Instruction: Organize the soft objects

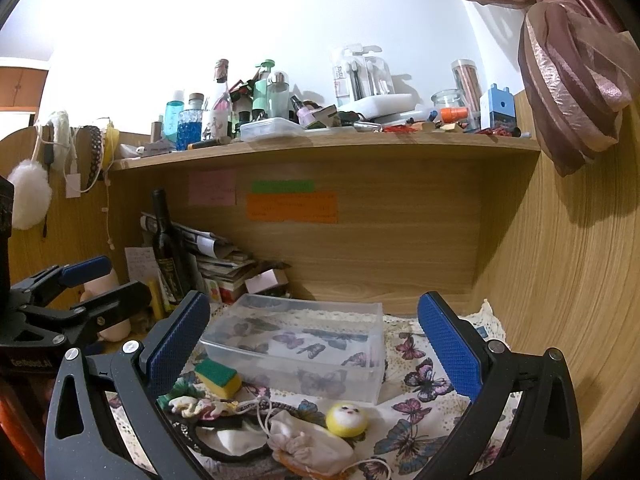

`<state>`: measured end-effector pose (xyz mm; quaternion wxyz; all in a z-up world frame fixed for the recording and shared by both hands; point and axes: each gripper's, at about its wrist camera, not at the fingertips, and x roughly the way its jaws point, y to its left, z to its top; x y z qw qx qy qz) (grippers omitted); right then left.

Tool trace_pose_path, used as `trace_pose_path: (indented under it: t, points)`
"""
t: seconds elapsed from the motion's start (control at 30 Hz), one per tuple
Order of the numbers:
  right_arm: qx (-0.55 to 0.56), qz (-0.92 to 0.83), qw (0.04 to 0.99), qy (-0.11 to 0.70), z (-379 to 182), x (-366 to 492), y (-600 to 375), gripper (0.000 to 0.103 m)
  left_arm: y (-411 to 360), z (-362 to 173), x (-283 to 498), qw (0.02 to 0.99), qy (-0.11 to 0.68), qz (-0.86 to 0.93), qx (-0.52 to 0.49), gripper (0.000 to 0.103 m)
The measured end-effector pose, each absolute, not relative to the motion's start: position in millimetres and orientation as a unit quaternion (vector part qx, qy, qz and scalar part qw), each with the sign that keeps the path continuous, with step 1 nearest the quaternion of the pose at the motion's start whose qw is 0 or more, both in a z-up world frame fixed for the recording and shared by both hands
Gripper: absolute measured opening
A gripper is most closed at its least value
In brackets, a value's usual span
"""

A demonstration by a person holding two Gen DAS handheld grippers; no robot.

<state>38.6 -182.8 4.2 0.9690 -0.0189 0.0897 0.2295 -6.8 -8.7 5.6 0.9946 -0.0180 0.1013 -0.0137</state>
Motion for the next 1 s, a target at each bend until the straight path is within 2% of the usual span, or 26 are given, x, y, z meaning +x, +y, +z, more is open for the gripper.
trace_pose_path:
  t: [0.7,1.0]
  points:
    - [-0.026,0.231,0.968,0.098,1.7,47.2,-177.5,0.103,-9.2,7.4,-5.7,0.994,0.102,-0.021,-0.017,0.103]
    - [-0.030,0.234,0.964,0.120,-11.2,63.0,-176.6,0.103,0.3,-4.6,19.8,0.988,0.147,-0.037,-0.027,0.103]
